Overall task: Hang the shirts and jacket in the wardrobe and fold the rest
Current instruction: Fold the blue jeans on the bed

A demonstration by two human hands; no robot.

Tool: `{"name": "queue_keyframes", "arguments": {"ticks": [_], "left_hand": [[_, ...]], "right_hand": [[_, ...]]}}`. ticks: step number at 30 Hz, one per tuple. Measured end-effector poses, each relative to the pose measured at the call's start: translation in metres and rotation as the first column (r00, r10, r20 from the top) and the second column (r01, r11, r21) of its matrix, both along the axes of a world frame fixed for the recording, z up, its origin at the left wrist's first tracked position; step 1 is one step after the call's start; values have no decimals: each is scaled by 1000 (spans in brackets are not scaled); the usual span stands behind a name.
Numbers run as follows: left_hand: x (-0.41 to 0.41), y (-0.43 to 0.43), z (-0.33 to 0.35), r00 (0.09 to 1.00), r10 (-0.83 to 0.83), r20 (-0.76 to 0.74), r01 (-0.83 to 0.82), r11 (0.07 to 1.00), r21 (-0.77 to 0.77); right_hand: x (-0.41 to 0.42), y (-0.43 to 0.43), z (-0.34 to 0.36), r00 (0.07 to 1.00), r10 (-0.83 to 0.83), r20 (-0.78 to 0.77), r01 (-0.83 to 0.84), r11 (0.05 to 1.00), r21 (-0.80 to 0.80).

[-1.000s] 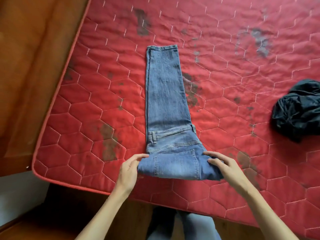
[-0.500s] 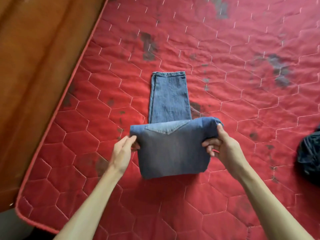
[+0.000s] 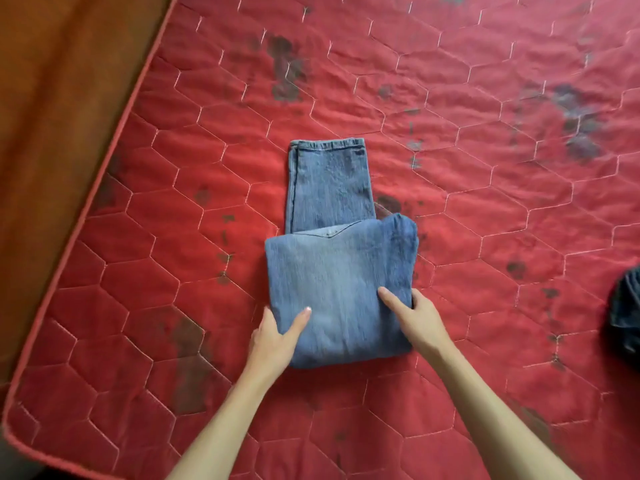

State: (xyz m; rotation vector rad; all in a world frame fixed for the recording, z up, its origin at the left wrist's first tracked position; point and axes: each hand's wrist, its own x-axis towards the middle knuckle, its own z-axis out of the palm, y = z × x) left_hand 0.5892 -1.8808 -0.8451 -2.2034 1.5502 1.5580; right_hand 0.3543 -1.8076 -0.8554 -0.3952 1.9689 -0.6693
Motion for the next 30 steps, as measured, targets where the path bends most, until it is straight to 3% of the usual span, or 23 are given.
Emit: {"name": "queue_keyframes", "arguments": {"ticks": [4,9,12,15,18,22,25,30], "left_hand": [[21,26,-9,989,-122,84,110,984,139],[32,56,-3,918,-312,245,268,943,197],[39,64,3,904,-343,257,280,927,251],[49,69,22,940,-283,189,233,940,251],[59,64,56,996,-86,-40,92,978,189],[51,30,109,949,52,-312,-8,990,140],[27,-8,131,922,104,-372,-63,991,121],[-22,-73,106,899,146,-412,-180,983,-45]], "right_hand": [[17,40,-3,997,70,12,-71,990,125],[51,87,2,999,31,10,-32,971,235],[60,99,9,999,52,12,-53,957,284],[55,103,30,996,85,37,-92,945,315],[41,97,70,994,45,96,-69,964,259],[16,75,121,988,-23,155,8,995,96],[-1,44,141,967,-49,252,57,998,-25],[-23,-17,124,963,-169,209,197,974,-116]]}}
